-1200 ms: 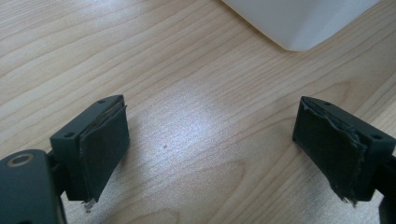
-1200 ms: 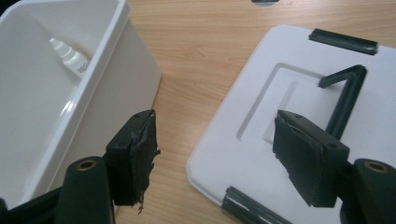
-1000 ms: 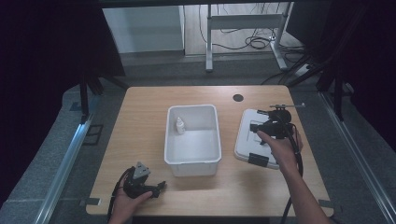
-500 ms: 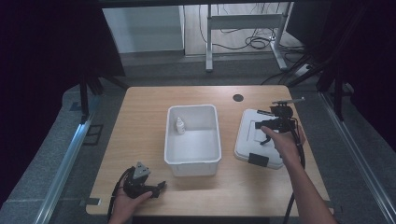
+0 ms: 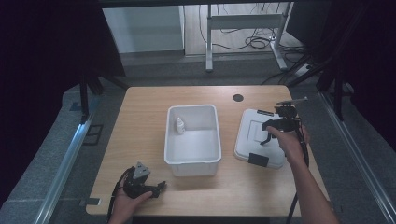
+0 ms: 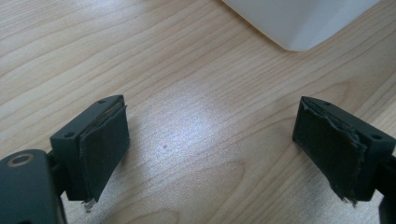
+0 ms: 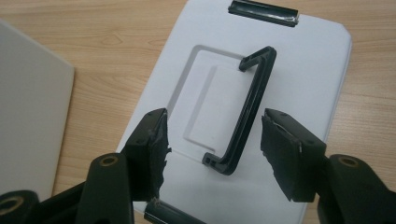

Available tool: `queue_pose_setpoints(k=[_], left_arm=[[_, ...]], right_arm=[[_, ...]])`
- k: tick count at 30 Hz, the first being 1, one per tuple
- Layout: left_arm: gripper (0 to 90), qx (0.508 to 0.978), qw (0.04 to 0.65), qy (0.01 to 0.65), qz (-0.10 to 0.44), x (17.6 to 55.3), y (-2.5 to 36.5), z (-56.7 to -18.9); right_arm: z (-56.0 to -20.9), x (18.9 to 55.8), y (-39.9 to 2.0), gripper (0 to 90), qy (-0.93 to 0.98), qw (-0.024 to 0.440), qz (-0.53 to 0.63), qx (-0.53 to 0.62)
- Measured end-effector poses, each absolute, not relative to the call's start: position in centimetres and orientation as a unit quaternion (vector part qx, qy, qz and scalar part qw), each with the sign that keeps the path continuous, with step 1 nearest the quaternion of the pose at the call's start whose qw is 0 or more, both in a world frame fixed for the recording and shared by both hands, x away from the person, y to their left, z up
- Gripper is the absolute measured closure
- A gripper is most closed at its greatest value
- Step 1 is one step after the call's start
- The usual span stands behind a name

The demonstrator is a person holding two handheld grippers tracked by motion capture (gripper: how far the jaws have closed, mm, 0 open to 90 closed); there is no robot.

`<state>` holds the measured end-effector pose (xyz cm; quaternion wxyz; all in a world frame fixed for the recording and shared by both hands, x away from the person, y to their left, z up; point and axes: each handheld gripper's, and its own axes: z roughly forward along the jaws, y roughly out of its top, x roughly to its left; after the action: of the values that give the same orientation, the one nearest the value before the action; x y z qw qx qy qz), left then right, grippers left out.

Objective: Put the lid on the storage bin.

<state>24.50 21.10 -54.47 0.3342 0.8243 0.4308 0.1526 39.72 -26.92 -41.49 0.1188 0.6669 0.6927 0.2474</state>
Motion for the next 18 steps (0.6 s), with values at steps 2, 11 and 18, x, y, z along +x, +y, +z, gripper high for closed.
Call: queue_pose_setpoints(k=[2,11,18], left_arm=[[10.6,0.824,0.334,0.431,0.153,24.5,21.1,-54.5],[10.5,0.824,0.334,0.431,0.153,24.5,21.1,-54.5],[10.6,0.825,0.334,0.431,0.153,24.5,21.1,-54.5]], right_arm=[[-41.7,39.9,-27.1,43.4,0.690,0.118,0.244,0.671],[-42.8,41.2,-28.5,50.2,0.679,0.099,0.229,0.691],[-43.2,41.8,-29.1,55.7,0.672,0.091,0.226,0.700]])
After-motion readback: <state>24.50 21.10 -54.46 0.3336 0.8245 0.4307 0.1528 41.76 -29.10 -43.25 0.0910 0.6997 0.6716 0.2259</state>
